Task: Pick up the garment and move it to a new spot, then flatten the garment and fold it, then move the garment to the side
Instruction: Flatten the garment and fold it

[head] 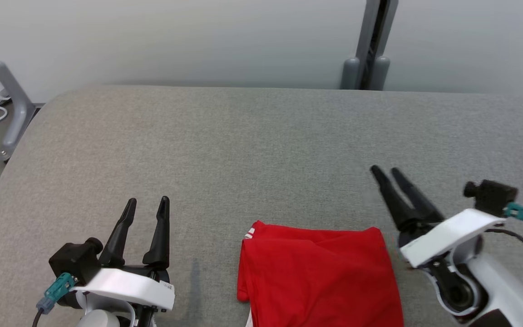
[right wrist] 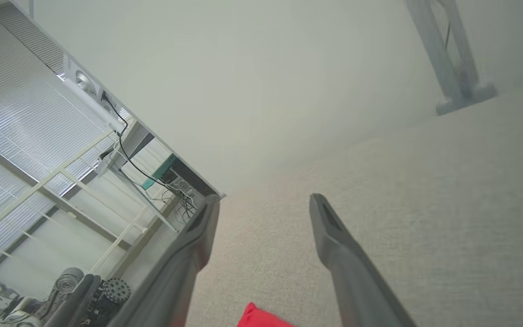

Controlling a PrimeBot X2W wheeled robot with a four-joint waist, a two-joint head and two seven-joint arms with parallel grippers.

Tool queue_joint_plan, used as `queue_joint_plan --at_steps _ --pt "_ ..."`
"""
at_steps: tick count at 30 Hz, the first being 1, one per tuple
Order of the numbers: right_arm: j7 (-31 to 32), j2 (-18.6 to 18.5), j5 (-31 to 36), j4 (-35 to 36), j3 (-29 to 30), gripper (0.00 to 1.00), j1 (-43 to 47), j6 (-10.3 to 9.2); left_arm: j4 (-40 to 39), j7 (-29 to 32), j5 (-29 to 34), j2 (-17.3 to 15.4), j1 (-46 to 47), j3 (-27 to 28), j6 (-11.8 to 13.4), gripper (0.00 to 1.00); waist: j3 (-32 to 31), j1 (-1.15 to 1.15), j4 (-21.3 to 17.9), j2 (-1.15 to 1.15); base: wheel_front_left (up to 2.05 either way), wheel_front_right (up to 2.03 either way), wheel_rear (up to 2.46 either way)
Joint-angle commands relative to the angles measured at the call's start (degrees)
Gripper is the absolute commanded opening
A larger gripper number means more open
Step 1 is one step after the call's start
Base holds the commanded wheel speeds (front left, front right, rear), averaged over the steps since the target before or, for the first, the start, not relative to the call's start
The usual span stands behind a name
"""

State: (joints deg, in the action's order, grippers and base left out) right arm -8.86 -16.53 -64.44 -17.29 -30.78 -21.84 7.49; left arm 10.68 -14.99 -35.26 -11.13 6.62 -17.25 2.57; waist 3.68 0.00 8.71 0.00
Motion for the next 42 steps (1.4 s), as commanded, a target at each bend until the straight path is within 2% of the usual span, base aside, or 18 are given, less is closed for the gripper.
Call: queue_joint_plan --at_steps 1,5,10,12,14,20,25,30,42 --pt "-0.5 -0.4 1.2 0.3 0.6 1.0 0.7 0.0 -0.3 -0.2 0.5 0.0 -0.2 0.4 -0.1 1.0 -0.4 0.0 -0.6 0.0 0.0 0.0 0.0" --pt "-2.4 -2.7 10.0 2.2 6.7 1.0 2.8 0.0 -1.1 -0.2 1.2 0.6 -0.7 1.6 -0.3 1.0 -0.9 0.0 -1.9 0.0 0.0 0.0 0.0" --pt "-4.8 -1.3 19.6 4.8 15.2 1.0 7.4 0.0 -2.0 -0.2 2.3 2.5 -1.8 3.3 -0.5 1.0 -1.0 0.0 -3.2 0.0 0.0 0.0 0.0" --pt "-5.6 -1.0 25.7 6.0 17.7 1.0 9.2 0.0 -2.5 -0.2 3.0 3.2 -2.4 4.3 -0.5 1.0 -0.9 0.0 -3.5 0.0 0.0 0.0 0.0" --pt "-6.0 0.3 31.7 7.2 20.1 1.0 11.4 0.0 -2.9 -0.2 4.0 3.9 -2.9 5.2 -0.7 1.0 -0.8 0.0 -3.7 0.0 0.0 0.0 0.0" --pt "-6.4 6.3 43.3 11.0 26.9 1.0 16.2 0.0 -4.3 -0.2 8.0 5.5 -4.0 8.6 -1.6 1.0 -0.8 0.0 -4.1 0.0 0.0 0.0 0.0" --pt "-6.4 9.4 47.0 12.9 28.8 1.0 17.9 -0.01 -5.2 -0.2 11.7 7.0 -5.1 11.0 -1.5 1.0 -0.6 0.0 -4.2 0.0 0.0 0.0 0.0" --pt "-6.4 10.8 48.7 13.8 30.1 1.0 18.6 -0.01 -4.9 -0.2 14.1 7.8 -5.8 11.5 -2.5 1.0 -0.5 0.0 -4.2 0.0 0.0 0.0 0.0" --pt "-6.4 11.8 49.3 13.8 30.6 1.0 19.0 -0.01 -4.0 -0.2 13.2 8.1 -5.9 10.8 -1.7 1.0 -0.9 0.0 -3.6 0.0 0.0 0.0 0.0"
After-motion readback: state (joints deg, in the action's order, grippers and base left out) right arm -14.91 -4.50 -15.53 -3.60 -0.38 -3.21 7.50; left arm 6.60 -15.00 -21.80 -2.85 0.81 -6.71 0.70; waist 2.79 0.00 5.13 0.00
